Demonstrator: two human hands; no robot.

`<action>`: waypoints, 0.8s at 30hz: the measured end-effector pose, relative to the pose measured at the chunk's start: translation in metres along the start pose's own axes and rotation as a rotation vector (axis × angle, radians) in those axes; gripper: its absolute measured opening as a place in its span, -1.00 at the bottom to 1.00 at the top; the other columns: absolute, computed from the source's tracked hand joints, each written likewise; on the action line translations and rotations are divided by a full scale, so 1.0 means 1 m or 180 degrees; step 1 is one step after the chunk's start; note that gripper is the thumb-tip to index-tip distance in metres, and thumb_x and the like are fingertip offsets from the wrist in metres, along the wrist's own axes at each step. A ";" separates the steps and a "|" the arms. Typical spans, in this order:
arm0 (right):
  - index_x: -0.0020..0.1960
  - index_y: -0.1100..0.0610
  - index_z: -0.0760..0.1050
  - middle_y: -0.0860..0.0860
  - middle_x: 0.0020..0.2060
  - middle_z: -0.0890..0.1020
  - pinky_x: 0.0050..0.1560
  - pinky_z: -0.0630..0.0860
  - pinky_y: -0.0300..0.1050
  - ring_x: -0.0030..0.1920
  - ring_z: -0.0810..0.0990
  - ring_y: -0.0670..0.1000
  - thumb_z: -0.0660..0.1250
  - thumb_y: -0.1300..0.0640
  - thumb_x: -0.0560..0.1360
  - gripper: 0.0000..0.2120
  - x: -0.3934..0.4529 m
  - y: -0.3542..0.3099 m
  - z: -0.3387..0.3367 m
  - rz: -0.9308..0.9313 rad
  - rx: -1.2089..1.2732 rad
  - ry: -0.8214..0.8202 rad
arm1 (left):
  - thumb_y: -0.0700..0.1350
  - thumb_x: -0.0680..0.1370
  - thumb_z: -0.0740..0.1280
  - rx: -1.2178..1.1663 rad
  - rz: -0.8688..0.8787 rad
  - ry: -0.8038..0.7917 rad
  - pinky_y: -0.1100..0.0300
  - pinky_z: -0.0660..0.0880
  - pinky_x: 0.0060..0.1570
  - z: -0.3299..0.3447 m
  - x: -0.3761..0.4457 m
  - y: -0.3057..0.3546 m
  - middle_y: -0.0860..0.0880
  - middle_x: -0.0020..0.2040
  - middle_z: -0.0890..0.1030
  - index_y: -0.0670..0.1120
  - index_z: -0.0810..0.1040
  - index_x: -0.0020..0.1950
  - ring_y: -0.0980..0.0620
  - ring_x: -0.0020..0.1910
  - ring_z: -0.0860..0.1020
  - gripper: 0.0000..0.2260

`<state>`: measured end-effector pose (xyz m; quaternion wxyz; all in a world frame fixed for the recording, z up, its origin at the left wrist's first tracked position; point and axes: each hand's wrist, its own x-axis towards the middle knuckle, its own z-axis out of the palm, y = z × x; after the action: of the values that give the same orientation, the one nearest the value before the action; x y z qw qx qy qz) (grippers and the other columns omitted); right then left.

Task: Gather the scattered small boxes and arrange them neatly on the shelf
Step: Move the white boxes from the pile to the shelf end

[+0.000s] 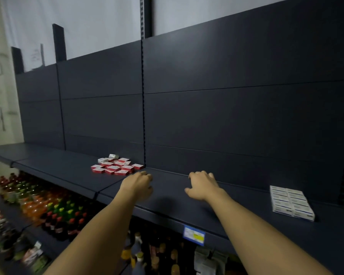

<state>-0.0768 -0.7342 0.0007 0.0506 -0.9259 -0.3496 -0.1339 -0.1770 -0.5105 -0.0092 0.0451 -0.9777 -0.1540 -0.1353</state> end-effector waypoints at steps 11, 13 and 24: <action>0.35 0.15 0.42 0.08 0.25 0.53 0.32 0.30 0.09 0.30 0.42 0.14 0.28 -0.10 0.56 -0.53 0.045 -0.107 0.018 -0.0135 -0.0062 0.0031 | 0.03 0.60 0.24 0.0114 -0.0044 0.0112 0.05 0.53 0.02 0.007 -0.007 -0.119 -0.05 0.27 0.52 -0.01 0.50 0.38 -0.10 0.16 0.55 -0.64; 0.35 0.15 0.42 0.08 0.26 0.53 0.32 0.30 0.09 0.31 0.42 0.14 0.28 -0.10 0.56 -0.53 0.050 -0.119 0.022 -0.0169 -0.0056 0.0042 | 0.02 0.60 0.24 0.0112 -0.0071 0.0100 0.06 0.52 -0.01 0.009 -0.006 -0.135 -0.04 0.24 0.52 -0.01 0.50 0.36 -0.08 0.14 0.55 -0.66; 0.37 0.15 0.40 0.08 0.27 0.52 0.32 0.29 0.09 0.31 0.42 0.14 0.30 -0.10 0.55 -0.51 0.108 -0.162 0.044 -0.0226 0.0017 -0.0007 | 0.02 0.59 0.26 0.0274 0.0041 0.0118 -0.01 0.57 0.07 0.027 0.022 -0.180 -0.07 0.24 0.53 -0.05 0.52 0.32 -0.10 0.14 0.55 -0.67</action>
<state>-0.0968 -0.5354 -0.0113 0.0480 -0.9129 -0.3827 -0.1337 -0.2066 -0.3301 -0.0207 0.0907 -0.9732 -0.1526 -0.1464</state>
